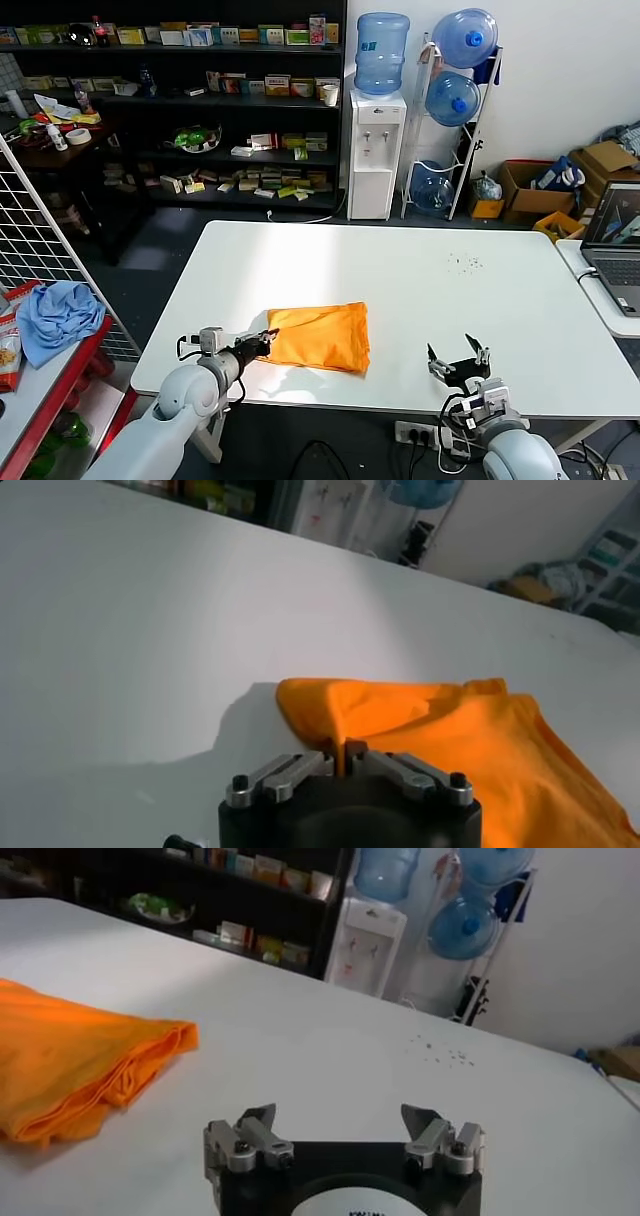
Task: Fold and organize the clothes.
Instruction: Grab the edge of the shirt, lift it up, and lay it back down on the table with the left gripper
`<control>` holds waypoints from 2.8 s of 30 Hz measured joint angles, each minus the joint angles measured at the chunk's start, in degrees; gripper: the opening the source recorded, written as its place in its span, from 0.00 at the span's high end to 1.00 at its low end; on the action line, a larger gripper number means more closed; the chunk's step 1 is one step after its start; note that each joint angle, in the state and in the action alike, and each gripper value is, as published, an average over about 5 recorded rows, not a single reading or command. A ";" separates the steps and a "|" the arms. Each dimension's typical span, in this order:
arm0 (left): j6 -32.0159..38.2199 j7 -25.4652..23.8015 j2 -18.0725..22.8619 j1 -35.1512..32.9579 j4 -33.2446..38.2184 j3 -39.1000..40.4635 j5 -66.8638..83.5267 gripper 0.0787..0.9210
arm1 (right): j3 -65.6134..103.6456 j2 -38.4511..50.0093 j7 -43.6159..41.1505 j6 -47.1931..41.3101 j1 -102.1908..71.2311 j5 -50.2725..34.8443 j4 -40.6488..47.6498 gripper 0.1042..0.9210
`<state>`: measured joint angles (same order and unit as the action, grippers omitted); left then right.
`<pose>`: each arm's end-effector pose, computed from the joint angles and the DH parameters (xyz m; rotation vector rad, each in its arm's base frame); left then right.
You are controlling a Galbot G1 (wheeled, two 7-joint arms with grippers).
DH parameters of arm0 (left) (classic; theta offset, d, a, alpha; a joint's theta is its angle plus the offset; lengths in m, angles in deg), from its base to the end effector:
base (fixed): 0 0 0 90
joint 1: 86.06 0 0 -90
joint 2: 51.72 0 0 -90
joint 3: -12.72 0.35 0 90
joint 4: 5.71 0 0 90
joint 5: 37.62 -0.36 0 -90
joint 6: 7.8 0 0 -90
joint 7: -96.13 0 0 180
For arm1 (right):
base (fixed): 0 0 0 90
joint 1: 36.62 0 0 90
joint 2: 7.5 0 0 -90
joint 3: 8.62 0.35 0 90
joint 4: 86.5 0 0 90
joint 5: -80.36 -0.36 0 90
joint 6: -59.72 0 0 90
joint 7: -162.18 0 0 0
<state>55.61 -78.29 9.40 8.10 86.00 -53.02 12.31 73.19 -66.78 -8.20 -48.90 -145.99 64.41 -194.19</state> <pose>0.3539 0.0344 -0.3437 -0.4449 -2.4475 0.3022 0.2434 -0.0809 -0.3313 0.1261 -2.7078 0.3696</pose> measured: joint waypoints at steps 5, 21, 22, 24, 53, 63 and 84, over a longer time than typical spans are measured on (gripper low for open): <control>-0.32 0.40 -1.52 -1.30 1.41 -1.52 0.28 0.93 | -0.74 -0.06 0.23 -0.30 0.71 -0.08 0.08 0.12; -1.81 3.36 -15.32 -2.89 -0.52 -11.87 -3.88 0.93 | -4.13 0.01 0.45 -0.60 3.95 -0.49 1.08 0.12; -1.61 3.36 -16.36 -2.73 -1.09 -12.47 -4.62 0.93 | -4.36 0.01 0.45 -0.58 4.18 -0.56 1.13 0.12; -1.12 3.36 -18.40 -2.32 -2.28 -13.48 -6.14 0.93 | -4.78 0.01 0.45 -0.53 4.60 -0.68 1.18 0.12; 0.68 7.73 -23.44 3.11 -3.14 -8.43 -15.63 0.93 | -4.54 -1.62 0.21 0.66 3.06 0.87 1.59 0.12; -0.18 11.52 -12.35 2.65 2.36 -3.77 -13.87 0.93 | -2.67 -1.22 0.07 1.10 1.32 1.46 2.18 0.12; 2.84 13.03 14.70 5.20 -2.44 9.20 -21.55 0.93 | 2.61 0.12 -0.08 2.09 -2.39 1.37 2.07 0.12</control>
<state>58.45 -65.27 24.10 13.30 83.56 -43.83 -9.25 75.80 -66.67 -8.28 -46.81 -148.38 65.78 -192.12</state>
